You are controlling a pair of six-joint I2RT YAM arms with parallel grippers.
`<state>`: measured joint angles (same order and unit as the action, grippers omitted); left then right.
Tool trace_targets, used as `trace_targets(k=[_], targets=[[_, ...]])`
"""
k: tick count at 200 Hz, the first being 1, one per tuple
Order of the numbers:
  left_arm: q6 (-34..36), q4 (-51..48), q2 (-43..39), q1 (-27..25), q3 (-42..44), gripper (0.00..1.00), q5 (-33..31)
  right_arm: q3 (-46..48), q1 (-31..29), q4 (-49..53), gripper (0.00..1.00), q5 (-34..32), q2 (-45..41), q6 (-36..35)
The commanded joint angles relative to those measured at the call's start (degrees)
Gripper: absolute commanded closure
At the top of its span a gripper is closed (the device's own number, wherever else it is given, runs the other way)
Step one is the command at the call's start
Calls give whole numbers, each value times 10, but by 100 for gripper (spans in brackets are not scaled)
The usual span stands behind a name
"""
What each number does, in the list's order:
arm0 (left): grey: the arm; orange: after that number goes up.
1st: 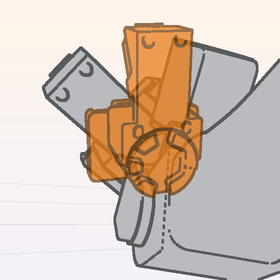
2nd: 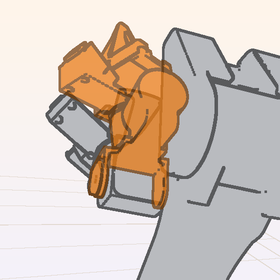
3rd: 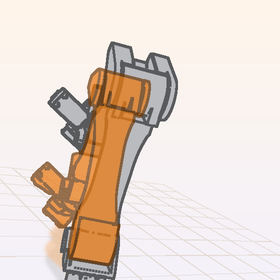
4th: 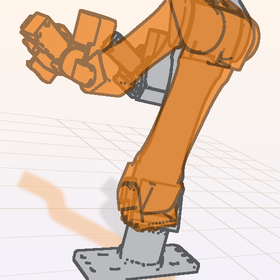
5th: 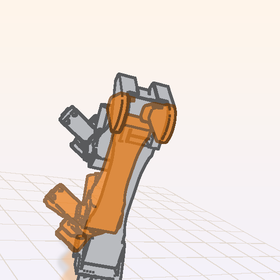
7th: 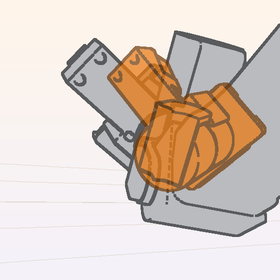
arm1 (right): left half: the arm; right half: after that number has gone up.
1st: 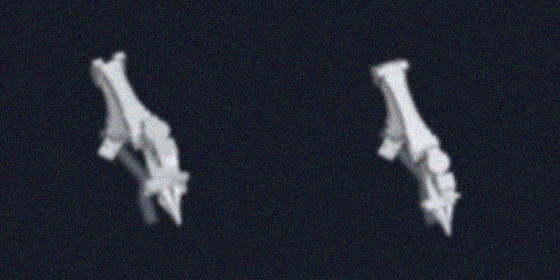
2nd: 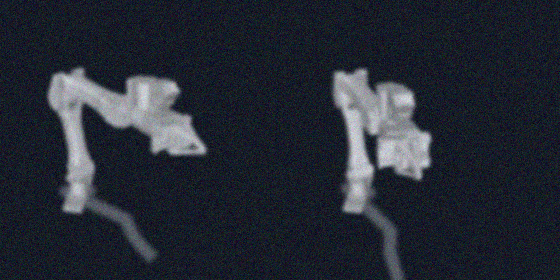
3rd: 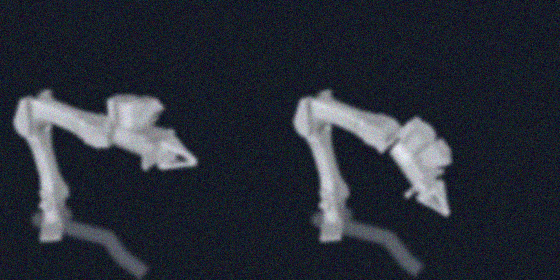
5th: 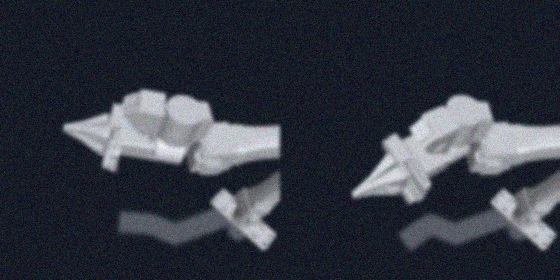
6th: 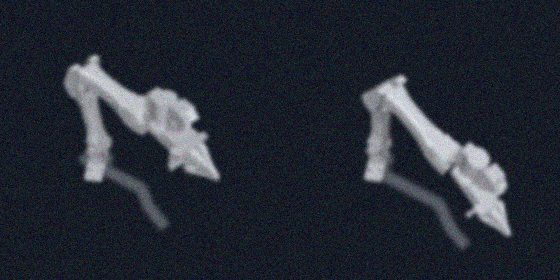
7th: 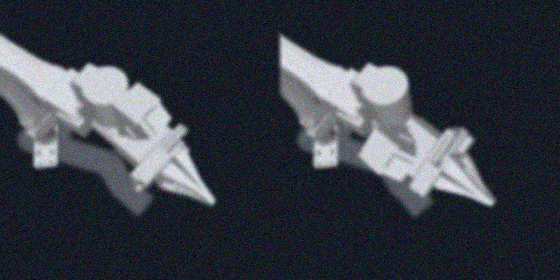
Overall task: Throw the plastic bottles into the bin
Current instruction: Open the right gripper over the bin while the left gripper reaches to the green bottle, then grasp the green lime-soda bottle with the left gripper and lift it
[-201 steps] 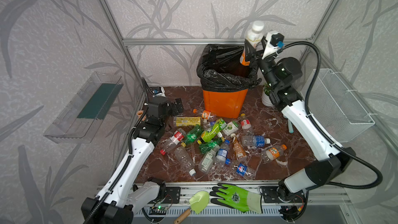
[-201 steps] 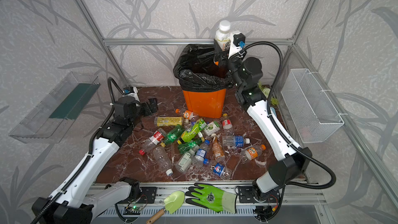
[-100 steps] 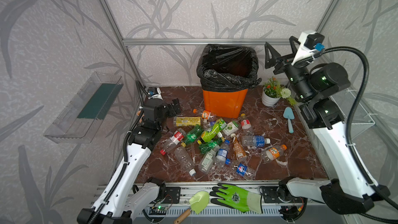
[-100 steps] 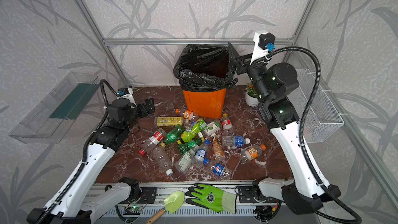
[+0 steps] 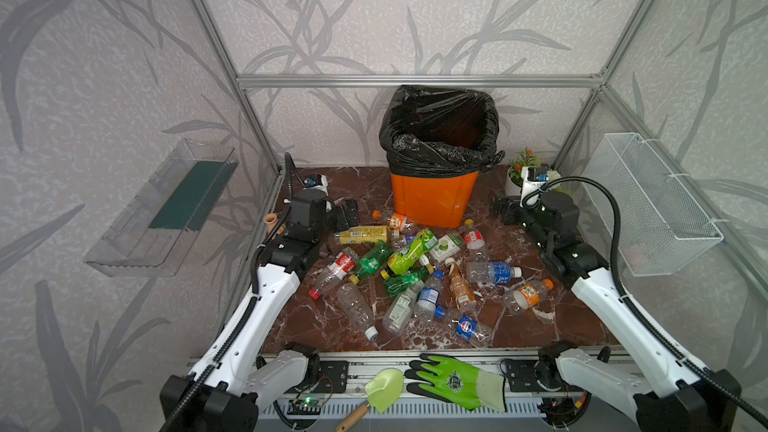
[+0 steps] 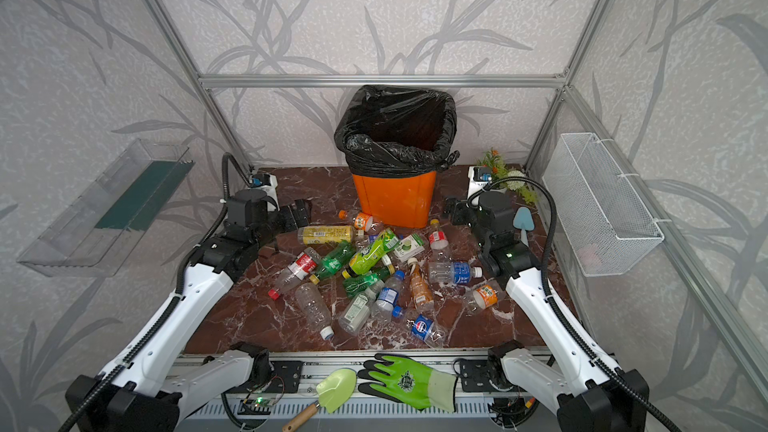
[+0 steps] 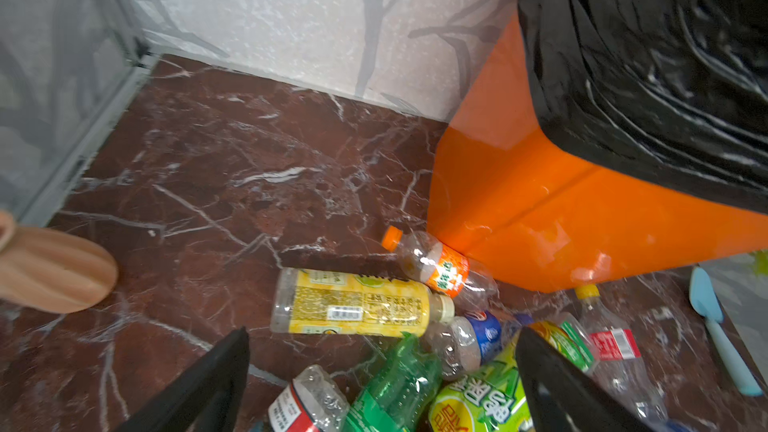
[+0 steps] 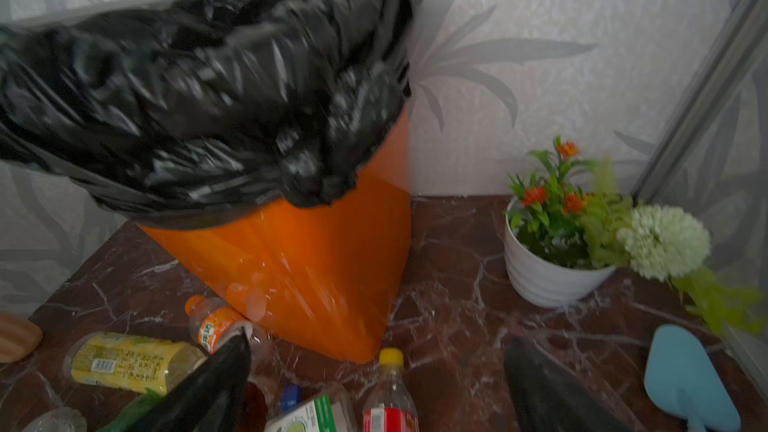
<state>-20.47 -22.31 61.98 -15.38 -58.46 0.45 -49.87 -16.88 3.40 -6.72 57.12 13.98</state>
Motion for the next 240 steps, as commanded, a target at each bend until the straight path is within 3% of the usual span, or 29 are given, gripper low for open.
trace_targets(k=[1, 56, 95, 134, 240], targets=[[68, -7, 25, -48, 0, 1, 37, 36, 24, 1, 4, -13, -57, 67], [148, -27, 120, -166, -3, 6, 44, 120, 56, 43, 4, -19, -126, 116], [201, -72, 221, -218, -63, 14, 45, 161, 65, 30, 4, -17, -147, 158], [221, -96, 311, -231, -114, 20, 52, 164, 71, 30, 4, -15, -152, 163], [247, -90, 428, -239, -178, 25, 61, 169, 90, 21, 4, 0, -146, 170]])
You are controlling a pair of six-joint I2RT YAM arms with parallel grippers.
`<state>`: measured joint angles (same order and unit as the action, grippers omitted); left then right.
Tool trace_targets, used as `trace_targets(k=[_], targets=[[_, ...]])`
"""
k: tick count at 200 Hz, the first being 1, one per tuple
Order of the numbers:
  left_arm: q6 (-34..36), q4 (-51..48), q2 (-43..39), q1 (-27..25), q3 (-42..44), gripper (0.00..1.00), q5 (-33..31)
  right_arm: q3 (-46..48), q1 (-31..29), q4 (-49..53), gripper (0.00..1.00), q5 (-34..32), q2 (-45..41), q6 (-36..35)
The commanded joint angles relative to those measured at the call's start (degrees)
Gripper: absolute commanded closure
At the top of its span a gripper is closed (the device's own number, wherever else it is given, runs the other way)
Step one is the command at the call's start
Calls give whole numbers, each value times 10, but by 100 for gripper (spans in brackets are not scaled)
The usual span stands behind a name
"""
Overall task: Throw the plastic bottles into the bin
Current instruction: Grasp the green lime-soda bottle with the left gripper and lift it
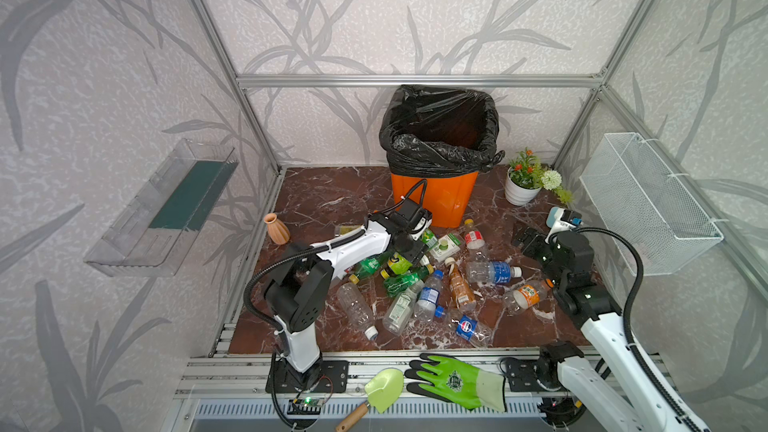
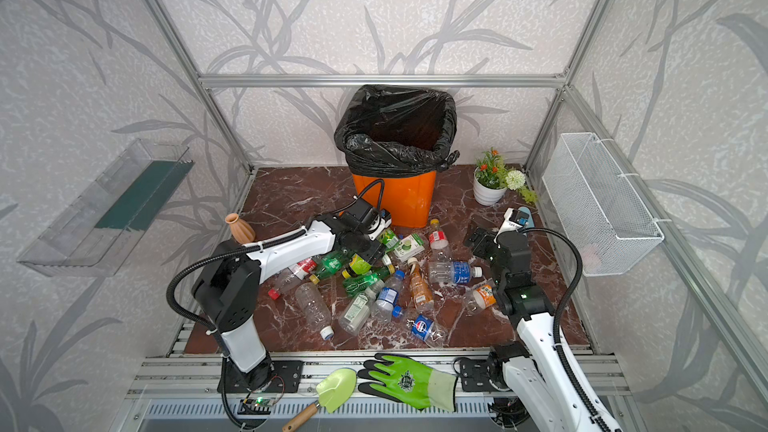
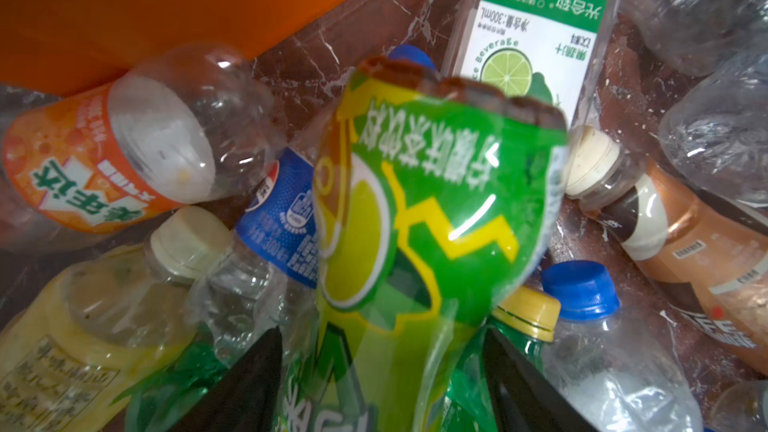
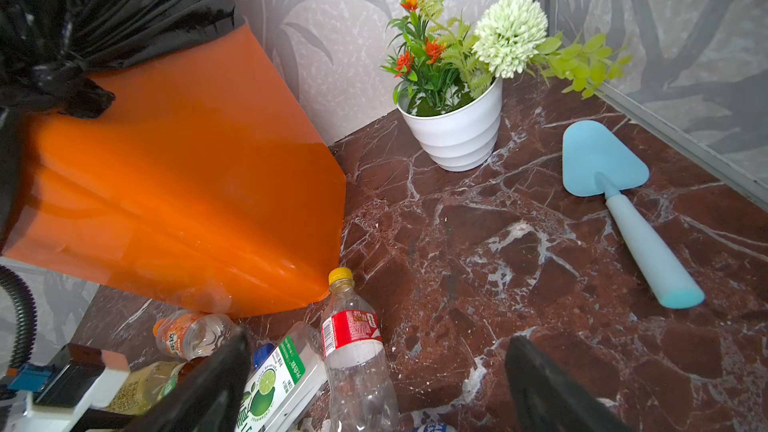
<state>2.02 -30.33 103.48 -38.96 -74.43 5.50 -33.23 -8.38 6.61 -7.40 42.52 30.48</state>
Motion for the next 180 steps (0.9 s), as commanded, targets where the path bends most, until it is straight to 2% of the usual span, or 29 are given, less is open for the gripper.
trace_targets(k=[1, 19, 64, 97, 134, 180], targets=[[22, -9, 14, -3, -18, 25, 11, 3, 5, -12, 4, 6, -1, 5], [23, -11, 23, -3, -22, 29, 11, 4, 8, -11, 4, 9, 0, 6], [21, -9, 22, -4, -24, 46, 9, 6, 12, -16, 4, 15, -2, 9], [22, 3, -12, -7, -15, 50, -1, 7, 13, -18, 4, 15, -5, 9], [28, 10, -64, -6, -12, 51, -19, 10, 14, -25, 4, 14, -6, 14], [43, 47, -196, -10, 16, 51, -35, 12, 14, -30, 4, 13, -8, 19]])
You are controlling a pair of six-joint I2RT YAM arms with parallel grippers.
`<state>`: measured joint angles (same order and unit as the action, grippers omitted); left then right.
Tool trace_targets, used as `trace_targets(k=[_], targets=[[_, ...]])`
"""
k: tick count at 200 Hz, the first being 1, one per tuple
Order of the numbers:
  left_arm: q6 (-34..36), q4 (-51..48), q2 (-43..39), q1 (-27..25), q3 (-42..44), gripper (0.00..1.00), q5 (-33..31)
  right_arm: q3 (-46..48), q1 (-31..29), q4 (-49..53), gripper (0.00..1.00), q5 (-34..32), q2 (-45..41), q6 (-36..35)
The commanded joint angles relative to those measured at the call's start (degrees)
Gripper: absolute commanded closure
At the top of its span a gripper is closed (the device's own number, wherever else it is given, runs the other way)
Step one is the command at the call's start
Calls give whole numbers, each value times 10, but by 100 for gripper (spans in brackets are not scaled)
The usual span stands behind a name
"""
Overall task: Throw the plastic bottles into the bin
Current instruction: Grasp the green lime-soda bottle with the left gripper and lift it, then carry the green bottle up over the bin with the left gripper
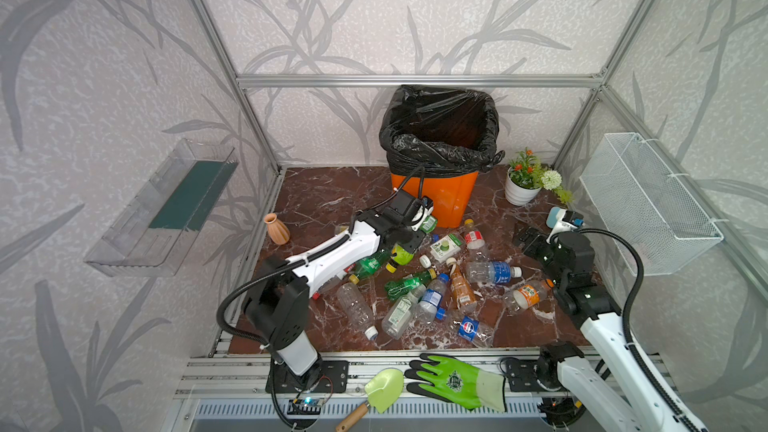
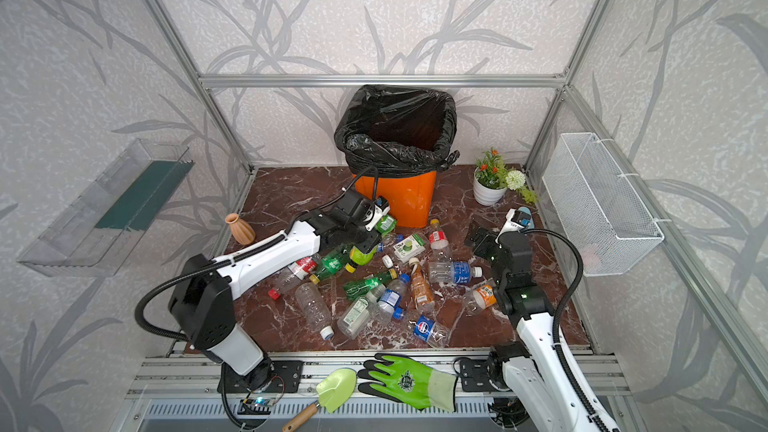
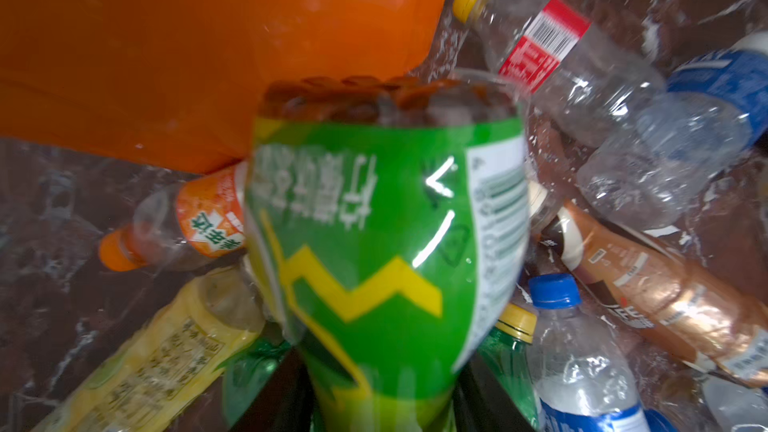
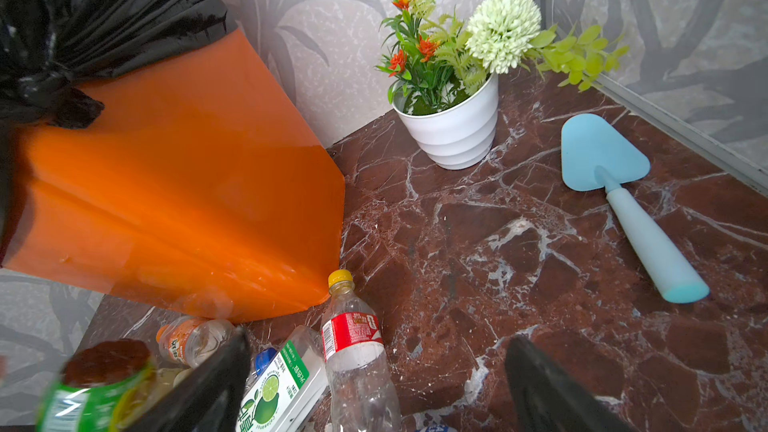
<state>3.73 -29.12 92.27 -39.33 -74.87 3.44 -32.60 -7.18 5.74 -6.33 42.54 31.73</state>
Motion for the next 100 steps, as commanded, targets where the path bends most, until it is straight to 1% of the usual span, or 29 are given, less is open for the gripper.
trace_targets(k=[1, 33, 54, 69, 80, 100], targets=[[26, 37, -88, -7, 22, 51, -14, 5, 2, -21, 4, 2, -8, 6], [38, 137, -246, -10, 90, 51, -29, 5, 3, -28, 4, 3, -6, 12], [54, 220, -355, -10, 128, 51, -78, 4, 3, -32, 4, 5, -4, 17], [75, 287, -426, -10, 140, 51, -113, 3, 4, -38, 4, 8, -2, 20], [97, 337, -465, -8, 141, 52, -124, 2, 4, -42, 4, 10, -1, 22], [125, 442, -508, -9, 140, 52, -113, -3, 3, -49, 4, 14, 2, 25]])
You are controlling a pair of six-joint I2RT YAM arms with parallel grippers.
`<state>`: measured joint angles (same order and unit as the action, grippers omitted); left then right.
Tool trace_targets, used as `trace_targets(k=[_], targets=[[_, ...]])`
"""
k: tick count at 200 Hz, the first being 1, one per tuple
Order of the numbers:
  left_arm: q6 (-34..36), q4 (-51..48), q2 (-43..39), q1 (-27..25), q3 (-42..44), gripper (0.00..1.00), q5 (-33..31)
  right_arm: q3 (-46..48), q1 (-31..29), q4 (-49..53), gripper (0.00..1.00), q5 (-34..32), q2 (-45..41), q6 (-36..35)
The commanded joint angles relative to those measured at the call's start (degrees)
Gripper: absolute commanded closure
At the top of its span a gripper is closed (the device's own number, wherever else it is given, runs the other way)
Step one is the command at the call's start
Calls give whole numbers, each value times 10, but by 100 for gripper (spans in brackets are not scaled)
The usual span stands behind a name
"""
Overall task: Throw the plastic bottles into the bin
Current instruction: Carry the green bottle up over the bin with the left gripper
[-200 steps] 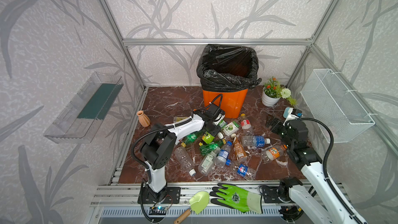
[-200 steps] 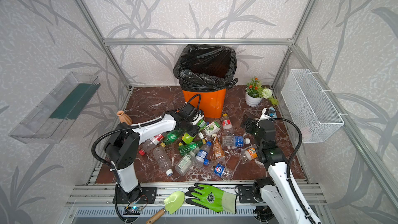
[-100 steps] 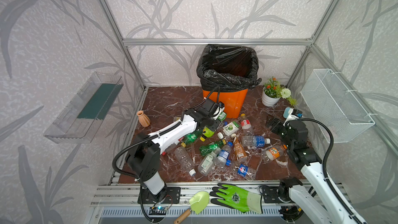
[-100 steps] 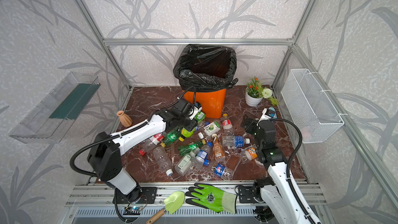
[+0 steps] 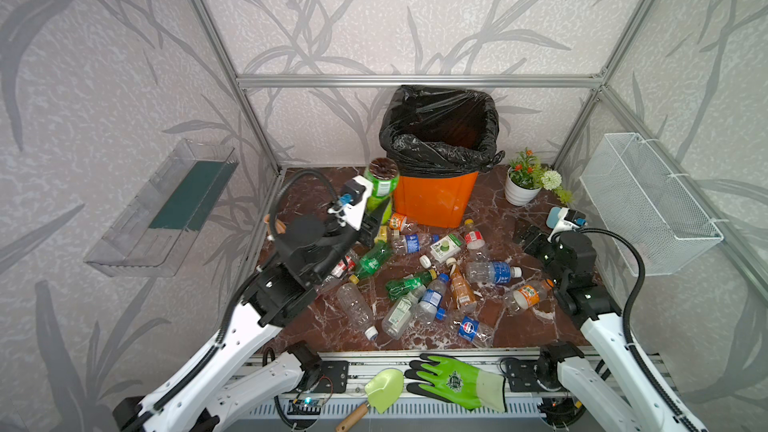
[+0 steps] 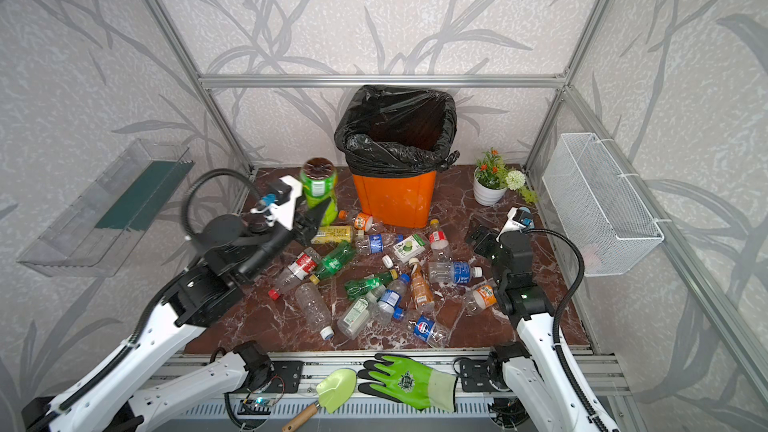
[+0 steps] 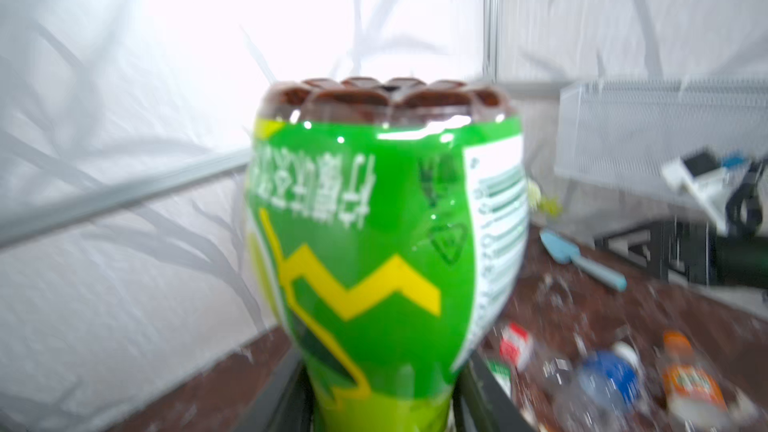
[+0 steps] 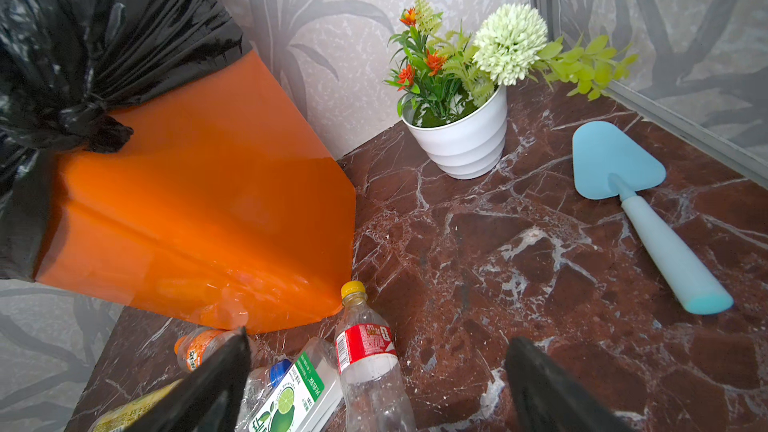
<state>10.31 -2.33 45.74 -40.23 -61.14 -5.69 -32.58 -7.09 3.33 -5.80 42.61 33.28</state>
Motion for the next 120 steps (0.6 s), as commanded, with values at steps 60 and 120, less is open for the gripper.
trace_targets(k=[60, 120], targets=[[39, 305, 119, 20, -126, 54, 44, -10, 3, -19, 4, 15, -16, 2], [-197, 116, 471, 122, -451, 3, 146, -18, 6, 26, 4, 7, -72, -31]])
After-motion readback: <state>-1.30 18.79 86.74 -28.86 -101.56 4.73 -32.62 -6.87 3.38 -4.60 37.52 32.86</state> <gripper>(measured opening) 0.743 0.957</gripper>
